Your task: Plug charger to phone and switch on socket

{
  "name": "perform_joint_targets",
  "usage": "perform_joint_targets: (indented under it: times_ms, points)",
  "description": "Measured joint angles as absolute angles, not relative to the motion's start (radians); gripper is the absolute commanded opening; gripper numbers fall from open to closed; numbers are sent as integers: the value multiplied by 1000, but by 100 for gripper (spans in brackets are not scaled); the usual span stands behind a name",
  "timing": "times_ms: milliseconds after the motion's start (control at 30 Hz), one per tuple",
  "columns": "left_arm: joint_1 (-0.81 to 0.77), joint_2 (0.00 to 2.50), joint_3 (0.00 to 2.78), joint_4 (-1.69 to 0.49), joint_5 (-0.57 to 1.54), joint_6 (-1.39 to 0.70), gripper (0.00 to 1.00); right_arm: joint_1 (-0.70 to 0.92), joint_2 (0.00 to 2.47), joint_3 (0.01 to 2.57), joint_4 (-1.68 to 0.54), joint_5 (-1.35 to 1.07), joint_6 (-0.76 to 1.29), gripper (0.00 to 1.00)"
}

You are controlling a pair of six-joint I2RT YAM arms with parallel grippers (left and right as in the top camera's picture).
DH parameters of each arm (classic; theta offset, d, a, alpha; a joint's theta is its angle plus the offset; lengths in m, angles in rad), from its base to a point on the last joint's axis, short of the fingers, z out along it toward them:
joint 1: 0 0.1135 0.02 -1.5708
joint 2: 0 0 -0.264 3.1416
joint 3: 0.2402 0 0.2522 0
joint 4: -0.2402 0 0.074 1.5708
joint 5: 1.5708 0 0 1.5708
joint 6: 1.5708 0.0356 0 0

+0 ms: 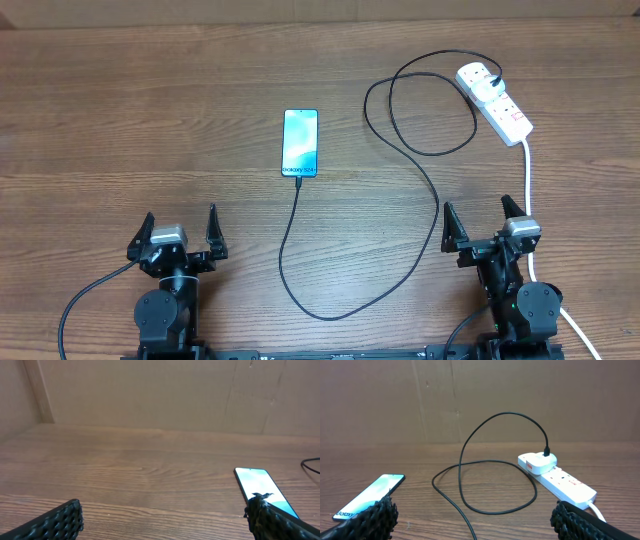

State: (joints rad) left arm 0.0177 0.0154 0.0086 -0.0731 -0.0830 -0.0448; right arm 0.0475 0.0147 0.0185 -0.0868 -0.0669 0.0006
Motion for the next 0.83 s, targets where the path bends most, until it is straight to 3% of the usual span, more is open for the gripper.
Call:
perform_joint_targets:
  times_ms: [833]
  points:
    - [18,15,9,-73,-83,-45,100,47,15,19,-86,-67,0,100]
